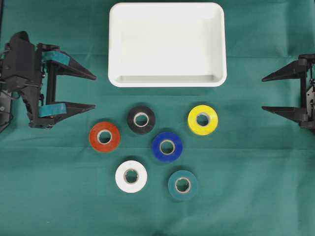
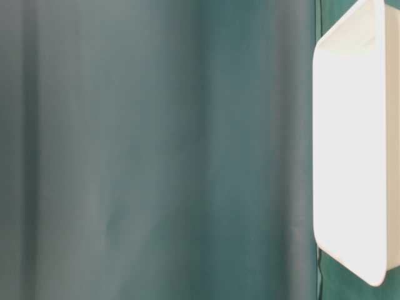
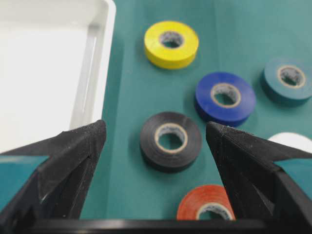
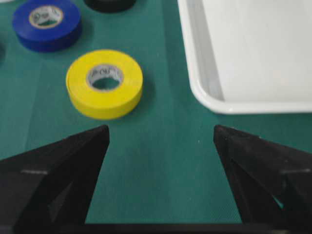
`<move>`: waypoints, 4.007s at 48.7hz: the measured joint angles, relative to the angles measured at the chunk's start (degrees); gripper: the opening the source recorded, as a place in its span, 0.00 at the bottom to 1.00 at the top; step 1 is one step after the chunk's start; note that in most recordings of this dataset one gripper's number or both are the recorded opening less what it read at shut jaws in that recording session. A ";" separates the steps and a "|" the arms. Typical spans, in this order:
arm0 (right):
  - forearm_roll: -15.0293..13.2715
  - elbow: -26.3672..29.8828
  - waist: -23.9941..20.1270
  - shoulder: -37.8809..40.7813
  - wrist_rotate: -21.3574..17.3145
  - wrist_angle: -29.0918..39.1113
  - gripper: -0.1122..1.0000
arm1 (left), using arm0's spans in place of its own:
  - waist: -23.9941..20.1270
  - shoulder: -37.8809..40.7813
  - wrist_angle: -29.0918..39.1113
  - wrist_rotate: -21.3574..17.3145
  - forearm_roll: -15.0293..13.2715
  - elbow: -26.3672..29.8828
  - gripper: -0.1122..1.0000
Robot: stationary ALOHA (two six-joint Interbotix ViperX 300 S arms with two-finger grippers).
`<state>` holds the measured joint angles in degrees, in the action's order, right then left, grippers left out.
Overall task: Put the tape into the white case with the left arm.
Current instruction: 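Open the left gripper and raise it from the rest pose, then move the left gripper right over the tape rolls toward the blue roll, then lower the left gripper into the blue tape roll's hole and close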
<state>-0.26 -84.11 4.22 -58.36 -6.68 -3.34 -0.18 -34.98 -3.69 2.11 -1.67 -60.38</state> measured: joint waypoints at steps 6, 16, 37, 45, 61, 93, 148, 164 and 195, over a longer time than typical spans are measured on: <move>-1.32 -1.05 0.00 0.00 0.00 0.09 0.65 | -0.09 1.76 2.20 0.09 0.00 1.14 0.99; -1.93 -1.93 0.09 -0.18 -0.09 -0.18 0.66 | -0.18 4.48 4.66 0.00 0.00 2.72 0.99; -2.20 -2.55 0.09 -0.18 -0.09 -1.23 0.66 | -0.26 6.06 5.10 0.00 0.00 3.25 0.99; -2.20 -2.55 0.09 -0.18 -0.09 -1.23 0.66 | -0.26 7.65 5.10 0.09 0.00 3.87 0.99; -2.20 -2.55 0.09 -0.18 -0.09 -1.23 0.66 | 3.25 15.29 5.10 0.00 -0.09 7.12 0.98; -2.20 -2.55 0.09 -0.18 -0.09 -1.23 0.66 | 9.23 20.13 5.10 0.09 0.00 9.58 0.98; -2.20 -2.55 0.09 -0.26 -0.09 -1.23 0.66 | 9.67 32.87 5.10 -0.35 0.00 20.30 0.98; -2.20 -2.55 0.09 -0.35 -0.09 -1.23 0.66 | 9.40 39.99 5.19 -0.26 0.00 26.37 0.98; -2.20 -2.55 0.09 -0.79 -0.09 -1.23 0.66 | 9.05 47.81 10.90 -0.53 0.09 34.89 0.98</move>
<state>-2.46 -86.66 4.31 -59.15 -6.77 -4.57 8.88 12.83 7.21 1.58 -1.58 -25.49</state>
